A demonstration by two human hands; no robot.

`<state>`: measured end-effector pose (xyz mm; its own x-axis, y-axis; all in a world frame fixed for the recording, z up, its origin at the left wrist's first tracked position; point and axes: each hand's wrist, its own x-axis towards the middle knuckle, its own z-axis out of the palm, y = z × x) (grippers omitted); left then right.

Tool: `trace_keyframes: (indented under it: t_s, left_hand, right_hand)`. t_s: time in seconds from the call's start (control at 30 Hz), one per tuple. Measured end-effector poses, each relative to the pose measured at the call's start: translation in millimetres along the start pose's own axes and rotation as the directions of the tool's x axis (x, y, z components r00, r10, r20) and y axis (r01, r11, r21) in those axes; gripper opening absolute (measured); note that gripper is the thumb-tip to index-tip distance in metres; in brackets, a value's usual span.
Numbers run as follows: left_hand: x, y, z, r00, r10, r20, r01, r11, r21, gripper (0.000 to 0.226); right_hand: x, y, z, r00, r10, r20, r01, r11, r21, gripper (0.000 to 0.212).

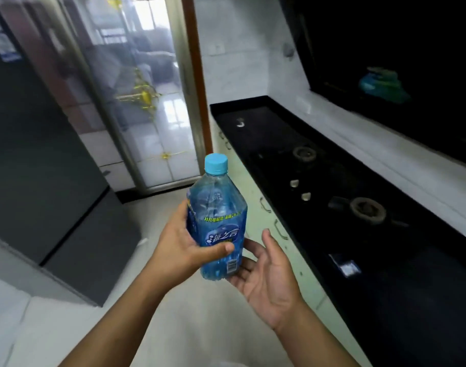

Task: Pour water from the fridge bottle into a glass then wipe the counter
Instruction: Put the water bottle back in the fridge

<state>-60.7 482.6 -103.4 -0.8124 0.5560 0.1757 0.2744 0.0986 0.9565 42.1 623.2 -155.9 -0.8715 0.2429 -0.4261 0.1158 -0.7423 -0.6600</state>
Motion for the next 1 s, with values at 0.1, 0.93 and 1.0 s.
trace_keyframes:
  t_s: [0.1,0.93,1.0]
  left_hand:
    - [15,-13,-68,0.995,-0.016,-0.095,0.018,1.000,0.018,0.086]
    - [74,-104,-388,0.389,-0.131,-0.912,0.400,0.916,0.039,0.085]
    - [67,-106,-404,0.335,-0.126,-0.934,0.414,0.910,0.025,0.083]
  right_hand:
    - [41,17,59,0.997,0.049,0.064,-0.048,0.999,-0.021,0.069]
    - [362,139,392,0.338,0.751,0.567,-0.530,0.650,-0.545,0.092]
    - [368,156,413,0.259,0.791,0.555,-0.546,0.594,-0.591,0.091]
